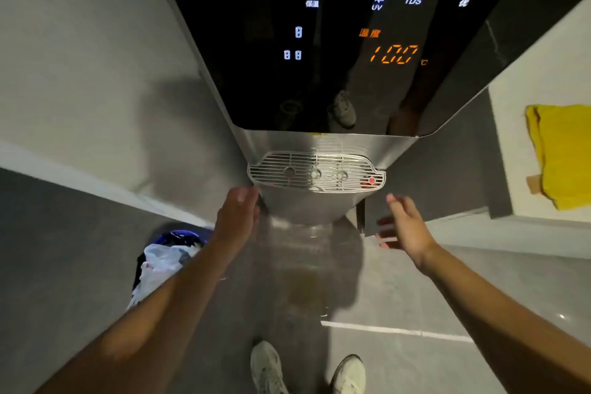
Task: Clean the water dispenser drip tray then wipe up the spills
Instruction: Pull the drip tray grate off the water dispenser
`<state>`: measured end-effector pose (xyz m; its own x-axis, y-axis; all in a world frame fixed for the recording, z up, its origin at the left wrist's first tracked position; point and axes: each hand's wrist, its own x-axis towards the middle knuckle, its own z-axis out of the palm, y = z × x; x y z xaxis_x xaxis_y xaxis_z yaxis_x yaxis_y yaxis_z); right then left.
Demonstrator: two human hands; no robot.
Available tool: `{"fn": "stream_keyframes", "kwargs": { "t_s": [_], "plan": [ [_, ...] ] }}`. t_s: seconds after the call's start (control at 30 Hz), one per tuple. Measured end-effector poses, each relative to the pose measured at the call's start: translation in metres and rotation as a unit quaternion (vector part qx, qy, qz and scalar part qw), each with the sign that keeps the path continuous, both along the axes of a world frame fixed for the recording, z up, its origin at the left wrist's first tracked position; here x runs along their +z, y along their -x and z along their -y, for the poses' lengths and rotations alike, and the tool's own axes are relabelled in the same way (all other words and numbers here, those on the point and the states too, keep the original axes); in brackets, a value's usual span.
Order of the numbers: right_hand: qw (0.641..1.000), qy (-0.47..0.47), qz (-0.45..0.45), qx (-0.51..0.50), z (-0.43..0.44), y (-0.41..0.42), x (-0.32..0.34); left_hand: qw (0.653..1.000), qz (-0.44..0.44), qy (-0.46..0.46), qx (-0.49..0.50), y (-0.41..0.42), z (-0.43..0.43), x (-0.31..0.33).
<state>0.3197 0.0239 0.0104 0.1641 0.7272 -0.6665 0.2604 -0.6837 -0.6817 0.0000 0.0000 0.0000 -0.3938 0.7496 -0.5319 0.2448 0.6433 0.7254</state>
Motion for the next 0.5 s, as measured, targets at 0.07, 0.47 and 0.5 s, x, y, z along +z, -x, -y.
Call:
{"fn": "stream_keyframes", "kwargs": {
  "t_s": [0.07,0.47,0.5],
  "plan": [
    [1.0,0.008,-0.016,0.003,-0.025,0.009,-0.007,1.0,0.007,0.002,0.003,-0.005,-0.024,-0.003],
    [0.999,-0.003,-0.033,0.002,-0.039,0.025,-0.026,1.0,-0.003,-0.026,0.0,-0.008,-0.037,-0.02],
    [0.999,-0.007,-0.033,-0.006,-0.036,0.027,-0.025,1.0,0.005,-0.03,0.009,-0.009,-0.033,-0.02]
  ]
}}
